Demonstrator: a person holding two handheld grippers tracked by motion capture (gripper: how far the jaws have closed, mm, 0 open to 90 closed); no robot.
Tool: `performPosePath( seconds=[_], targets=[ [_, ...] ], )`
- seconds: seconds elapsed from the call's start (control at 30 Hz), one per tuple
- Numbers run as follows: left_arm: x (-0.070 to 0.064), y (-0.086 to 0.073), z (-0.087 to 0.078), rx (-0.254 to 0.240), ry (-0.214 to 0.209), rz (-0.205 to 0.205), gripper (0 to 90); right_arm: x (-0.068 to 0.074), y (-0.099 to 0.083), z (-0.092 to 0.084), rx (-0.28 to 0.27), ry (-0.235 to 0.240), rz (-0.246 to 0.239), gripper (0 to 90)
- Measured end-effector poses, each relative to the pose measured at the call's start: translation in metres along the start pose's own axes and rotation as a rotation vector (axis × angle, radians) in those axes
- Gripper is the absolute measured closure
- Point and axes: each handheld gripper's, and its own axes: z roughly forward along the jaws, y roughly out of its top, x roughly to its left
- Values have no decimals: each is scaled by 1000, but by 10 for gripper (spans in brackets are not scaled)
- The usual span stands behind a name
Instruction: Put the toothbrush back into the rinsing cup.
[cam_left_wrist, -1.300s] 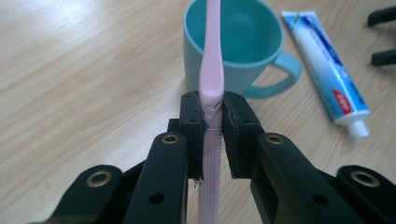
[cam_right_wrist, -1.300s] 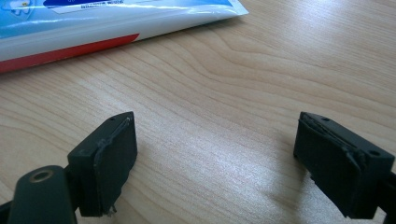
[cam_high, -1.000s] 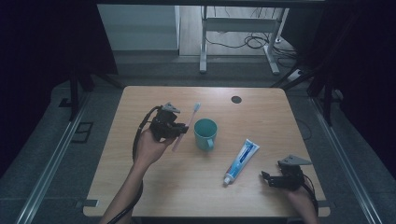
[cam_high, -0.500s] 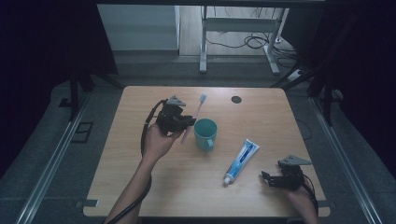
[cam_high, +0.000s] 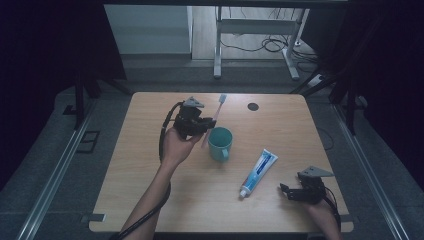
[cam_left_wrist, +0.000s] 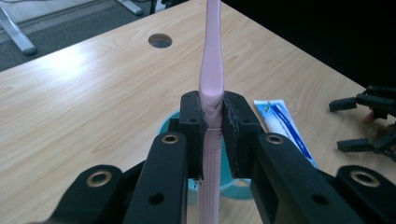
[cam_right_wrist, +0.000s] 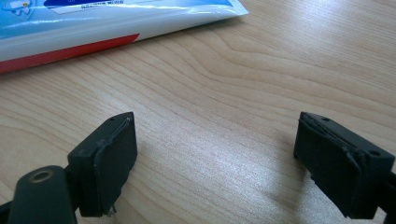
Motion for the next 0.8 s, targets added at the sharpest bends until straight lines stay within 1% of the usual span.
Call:
performPosePath(
  seconds=[0.17,0.43,0.57,0.7,0.8],
  targets=[
    [-3,7,7,-16,-3,6,790,0,0,0,0,0,0,132],
    [-9,13,22,-40,17,17,790,0,0,0,0,1,1,131],
    [-10,12,32,-47,28,21,790,0,0,0,0,4,-2,131],
    [-9,7,43,-52,31,14,790,0,0,0,0,6,-6,131],
    [-8,3,49,-46,30,10,790,0,0,1,-1,6,-6,131]
  ],
)
